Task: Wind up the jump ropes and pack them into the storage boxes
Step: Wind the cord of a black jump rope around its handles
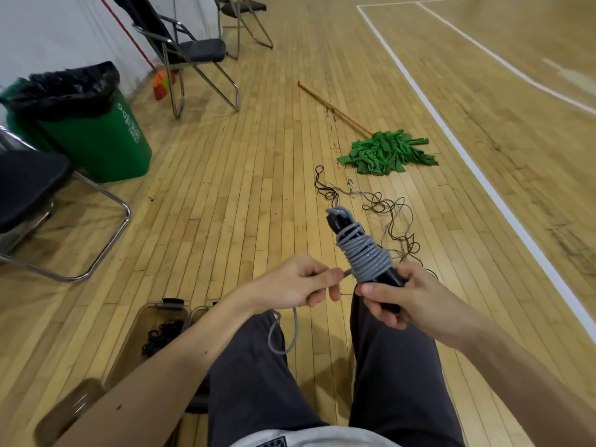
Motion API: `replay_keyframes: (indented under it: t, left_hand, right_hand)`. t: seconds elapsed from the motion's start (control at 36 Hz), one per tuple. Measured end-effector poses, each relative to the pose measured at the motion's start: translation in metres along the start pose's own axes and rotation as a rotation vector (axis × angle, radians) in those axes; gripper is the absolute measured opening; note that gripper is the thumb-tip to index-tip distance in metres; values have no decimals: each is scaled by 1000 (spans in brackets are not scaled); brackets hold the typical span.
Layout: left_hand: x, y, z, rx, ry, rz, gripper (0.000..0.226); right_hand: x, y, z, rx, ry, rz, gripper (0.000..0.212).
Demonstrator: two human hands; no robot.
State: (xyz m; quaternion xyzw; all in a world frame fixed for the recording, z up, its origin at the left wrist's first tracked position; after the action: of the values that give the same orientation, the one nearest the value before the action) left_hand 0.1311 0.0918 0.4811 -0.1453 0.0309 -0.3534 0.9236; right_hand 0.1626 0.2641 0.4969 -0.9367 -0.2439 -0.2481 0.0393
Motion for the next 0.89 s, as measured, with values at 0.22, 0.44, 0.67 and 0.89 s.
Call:
replay_keyframes:
  t: [0.22, 0.44, 0.67, 0.89]
  left_hand:
    - [8, 2, -4, -43, -73, -38, 35]
    - [12, 4, -2, -394, -117, -82, 15]
    - [11, 19, 20, -1131, -42, -172, 27]
    - [6, 19, 53, -1408, 146, -381, 25]
  right_hand:
    - [-16, -11, 14, 87, 50, 110, 14]
    - [-30, -13, 23, 190, 100, 235, 14]
    - [-38, -13, 37, 225, 209, 279, 12]
    - [-35, -2, 33, 291, 317, 146, 11]
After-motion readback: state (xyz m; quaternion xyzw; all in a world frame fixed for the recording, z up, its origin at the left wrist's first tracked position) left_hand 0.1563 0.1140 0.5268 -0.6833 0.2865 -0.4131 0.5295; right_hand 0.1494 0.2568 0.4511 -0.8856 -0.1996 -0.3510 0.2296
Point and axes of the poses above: each hand's wrist, its own x-axis away from the middle knuckle, its own y-axis out of the palm, z = x × y, the point moved 5 cm from there along -x, towards the middle knuckle, and after that the axes turned 15 degrees about y, right-handed, at the moved point
